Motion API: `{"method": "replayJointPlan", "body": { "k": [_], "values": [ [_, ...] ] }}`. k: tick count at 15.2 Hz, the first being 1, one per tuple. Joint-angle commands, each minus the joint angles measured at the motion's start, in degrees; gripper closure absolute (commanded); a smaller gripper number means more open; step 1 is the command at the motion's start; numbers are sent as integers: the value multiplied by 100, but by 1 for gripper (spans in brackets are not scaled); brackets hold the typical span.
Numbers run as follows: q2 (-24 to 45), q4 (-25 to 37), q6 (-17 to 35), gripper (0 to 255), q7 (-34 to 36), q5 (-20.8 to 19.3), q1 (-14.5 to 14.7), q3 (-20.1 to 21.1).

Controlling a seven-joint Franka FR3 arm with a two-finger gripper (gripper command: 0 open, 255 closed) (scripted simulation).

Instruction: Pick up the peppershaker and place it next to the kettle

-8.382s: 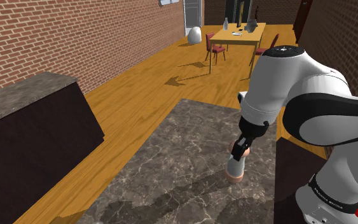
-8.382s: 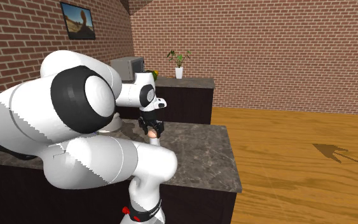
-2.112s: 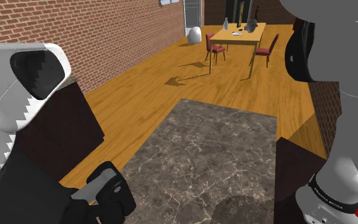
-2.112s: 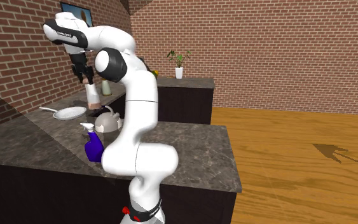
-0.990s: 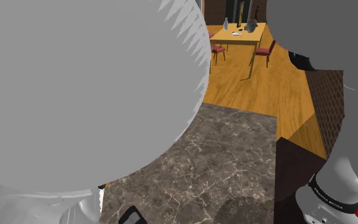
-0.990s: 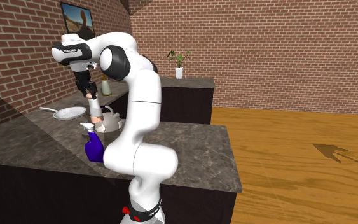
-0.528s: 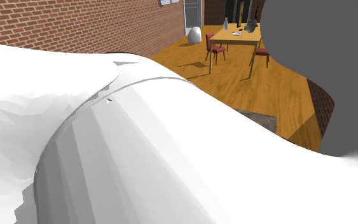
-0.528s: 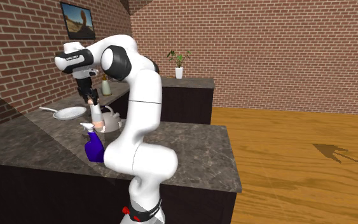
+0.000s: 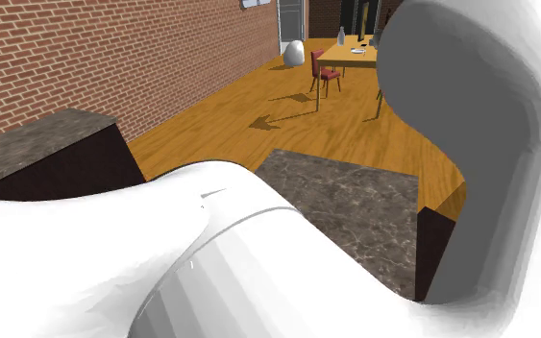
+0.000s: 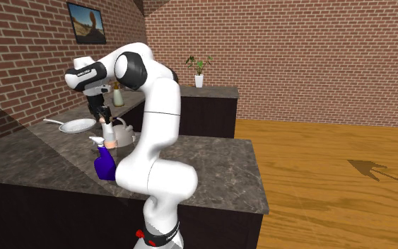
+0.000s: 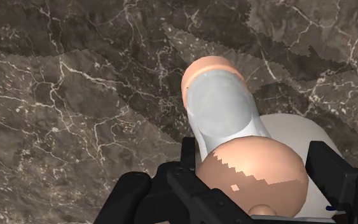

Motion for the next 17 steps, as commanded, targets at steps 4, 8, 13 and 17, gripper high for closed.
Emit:
{"method": "replayJointPlan", "body": {
  "k": [4, 8, 13, 17],
  "values": [
    [82, -295, 324, 255, 100, -118, -10, -75],
    [189, -482, 561, 255, 199, -248, 34, -171],
    [268, -593, 713, 255, 269, -344, 73, -244],
    [268, -593, 713, 255, 269, -344, 73, -244]
  ]
}}
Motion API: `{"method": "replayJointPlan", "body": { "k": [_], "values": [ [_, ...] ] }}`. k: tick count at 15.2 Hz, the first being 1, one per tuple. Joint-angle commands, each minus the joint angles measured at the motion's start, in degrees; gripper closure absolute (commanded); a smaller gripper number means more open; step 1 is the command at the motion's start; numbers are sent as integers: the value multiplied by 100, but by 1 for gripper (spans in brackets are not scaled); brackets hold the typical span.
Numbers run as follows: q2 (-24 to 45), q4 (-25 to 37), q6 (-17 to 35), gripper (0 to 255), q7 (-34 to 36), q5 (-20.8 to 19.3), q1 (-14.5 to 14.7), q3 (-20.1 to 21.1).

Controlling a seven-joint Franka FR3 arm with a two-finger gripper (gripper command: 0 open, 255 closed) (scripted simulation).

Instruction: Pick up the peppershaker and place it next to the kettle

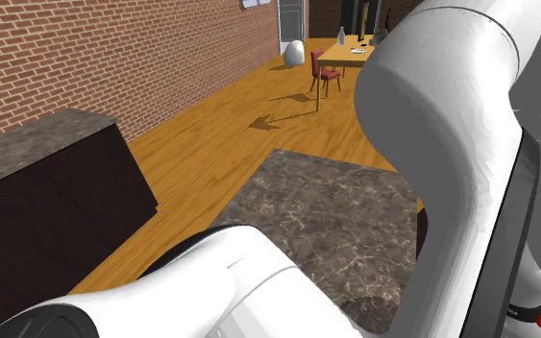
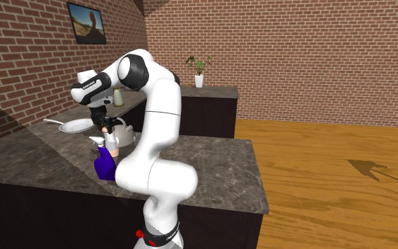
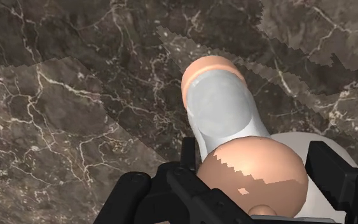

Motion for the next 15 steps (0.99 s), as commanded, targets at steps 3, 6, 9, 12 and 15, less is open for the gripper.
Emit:
{"method": "replayJointPlan", "body": {
  "k": [3, 6, 9, 12, 15],
  "values": [
    [1, 1, 1, 0, 1, -2, 1, -1],
    [1, 1, 1, 0, 1, -2, 1, -1],
    [-157, 196, -280, 0, -110, 181, -67, 144],
    [-280, 403, -546, 0, -201, 325, -105, 251],
    [-280, 403, -546, 0, -201, 325, -105, 251]
  ]
}}
